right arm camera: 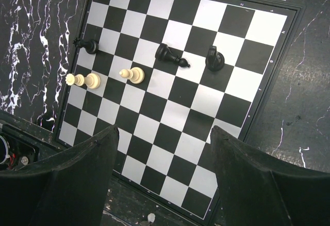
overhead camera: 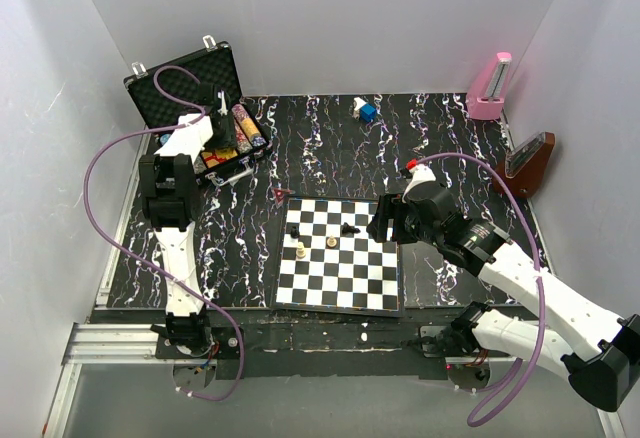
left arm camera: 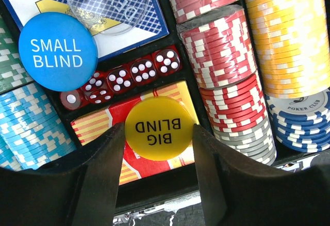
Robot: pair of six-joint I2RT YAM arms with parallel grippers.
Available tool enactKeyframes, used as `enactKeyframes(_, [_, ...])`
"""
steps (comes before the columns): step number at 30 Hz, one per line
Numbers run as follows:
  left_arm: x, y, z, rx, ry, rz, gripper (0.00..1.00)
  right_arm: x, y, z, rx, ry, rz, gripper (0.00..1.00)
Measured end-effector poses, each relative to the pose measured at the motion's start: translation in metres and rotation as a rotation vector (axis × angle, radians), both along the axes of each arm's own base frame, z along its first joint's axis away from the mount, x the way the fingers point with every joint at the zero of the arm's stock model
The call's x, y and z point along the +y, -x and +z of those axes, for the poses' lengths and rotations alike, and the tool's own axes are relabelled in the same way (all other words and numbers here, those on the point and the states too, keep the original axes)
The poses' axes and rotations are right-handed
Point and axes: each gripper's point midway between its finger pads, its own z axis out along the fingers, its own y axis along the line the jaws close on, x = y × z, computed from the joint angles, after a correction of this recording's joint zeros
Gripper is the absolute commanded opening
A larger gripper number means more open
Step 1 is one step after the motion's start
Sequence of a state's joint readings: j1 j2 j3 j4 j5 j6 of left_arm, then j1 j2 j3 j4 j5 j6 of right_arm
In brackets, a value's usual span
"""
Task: Pack up texas hold em set
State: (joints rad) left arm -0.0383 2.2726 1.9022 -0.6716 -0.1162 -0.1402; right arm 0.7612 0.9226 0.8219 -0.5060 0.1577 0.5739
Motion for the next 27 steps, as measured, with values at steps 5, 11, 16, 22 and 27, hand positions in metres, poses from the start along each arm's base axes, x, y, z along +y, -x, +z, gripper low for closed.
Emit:
enactKeyframes(5, [-0.0018,0.0005,-0.0002,-0.006,0.014,-0.007,0.32,0.0000,0.0000,0.0000,0.000,0.000,-0.001,0.78])
enactKeyframes(11, [-0.0035,0.0023,-0.0006,-0.013,0.027,-0.013,0.42,0.0000,0.0000,0.0001,0.001,-0.002,-0.002,0.79])
enactKeyframes(16, [-0.0042,0.0031,-0.0007,-0.017,0.031,-0.020,0.63,-0.0002,0.0003,0.0014,-0.002,-0.005,-0.002,0.79])
enactKeyframes(22, [-0.0046,0.0065,0.0003,-0.011,0.028,-0.031,0.85,-0.0004,0.0004,0.0019,-0.004,-0.006,-0.002,0.79])
enactKeyframes(27, [-0.0001,0.0087,0.0012,-0.006,0.023,-0.025,0.97,-0.0009,0.0008,0.0013,-0.002,-0.004,-0.003,0.79])
